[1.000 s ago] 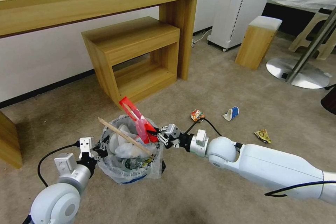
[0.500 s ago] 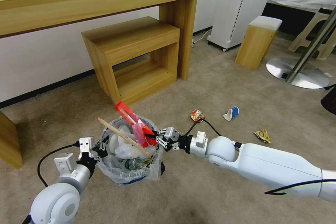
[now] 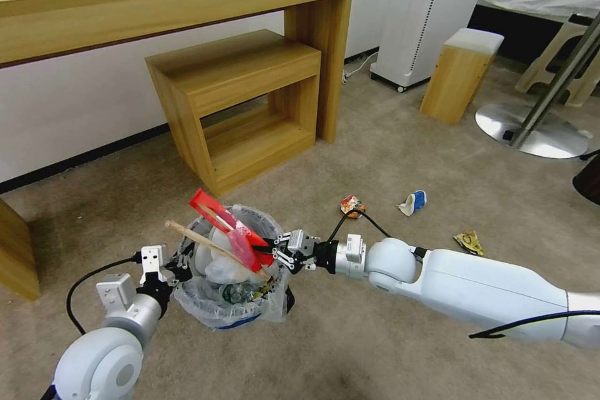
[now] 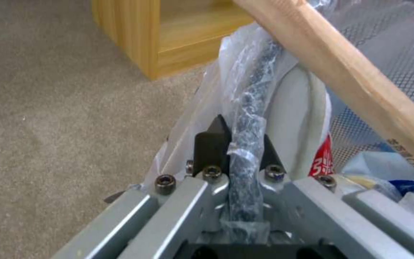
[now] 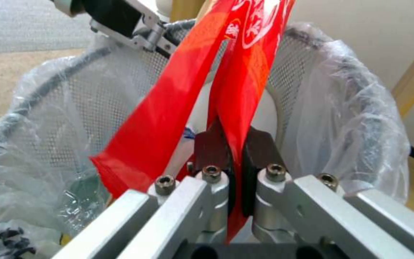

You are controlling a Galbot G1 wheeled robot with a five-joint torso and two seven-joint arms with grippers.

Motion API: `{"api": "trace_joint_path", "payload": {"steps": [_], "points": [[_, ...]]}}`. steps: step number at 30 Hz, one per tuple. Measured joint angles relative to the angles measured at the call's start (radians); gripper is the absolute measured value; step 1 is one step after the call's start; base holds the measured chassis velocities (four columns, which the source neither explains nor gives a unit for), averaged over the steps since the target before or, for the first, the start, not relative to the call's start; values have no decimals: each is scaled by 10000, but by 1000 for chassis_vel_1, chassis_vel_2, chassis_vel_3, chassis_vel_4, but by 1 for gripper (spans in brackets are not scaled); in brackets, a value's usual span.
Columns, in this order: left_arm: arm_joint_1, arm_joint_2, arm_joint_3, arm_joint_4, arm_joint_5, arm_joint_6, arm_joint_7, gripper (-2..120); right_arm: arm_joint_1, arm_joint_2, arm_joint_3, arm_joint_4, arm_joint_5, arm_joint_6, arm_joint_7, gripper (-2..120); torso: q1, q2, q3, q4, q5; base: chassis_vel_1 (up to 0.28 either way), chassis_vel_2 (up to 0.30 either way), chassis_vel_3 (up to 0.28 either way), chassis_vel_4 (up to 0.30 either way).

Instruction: Pick up the trash bin and place the garbage on the floor into it.

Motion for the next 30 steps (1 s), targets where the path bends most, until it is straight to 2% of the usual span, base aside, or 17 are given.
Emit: {"api": "trace_joint_path", "payload": {"steps": [13, 16, 20, 22, 24, 26, 28, 30], "points": [[41, -43, -7, -66, 36, -14, 6, 0, 21, 153, -233, -51, -337, 33, 738, 3, 0, 0, 0, 0, -1, 0, 0, 0, 0], [41, -24, -30, -71, 30, -19, 7, 0, 20, 146, -280, -12, -453, 36, 1111, 17, 0, 0, 0, 0, 0, 0, 0, 0, 0], [42, -22, -36, -71, 27, -20, 8, 0, 19, 119, -310, 32, -492, 39, 1311, 26, 0, 0, 0, 0, 0, 0, 0, 0, 0], [38, -31, -35, -72, 20, -33, 10, 0, 23, 83, -337, 176, -506, 39, 1445, 38, 0, 0, 0, 0, 0, 0, 0, 0, 0], [41, -37, -35, -72, 18, -35, 12, 0, 23, 84, -339, 194, -511, 39, 1475, 41, 0, 0, 0, 0, 0, 0, 0, 0, 0], [57, -46, -44, -72, 21, -46, 12, 0, 37, 79, -345, 254, -514, 39, 1554, 53, 0, 0, 0, 0, 0, 0, 0, 0, 0], [62, -48, -48, -73, 22, -47, 12, 0, 49, 73, -345, 267, -514, 38, 1567, 57, 0, 0, 0, 0, 0, 0, 0, 0, 0], [75, -56, -49, -74, 24, -53, 15, 0, 60, 73, -345, 303, -533, 36, 1620, 68, 0, 0, 0, 0, 0, 0, 0, 0, 0]]}}
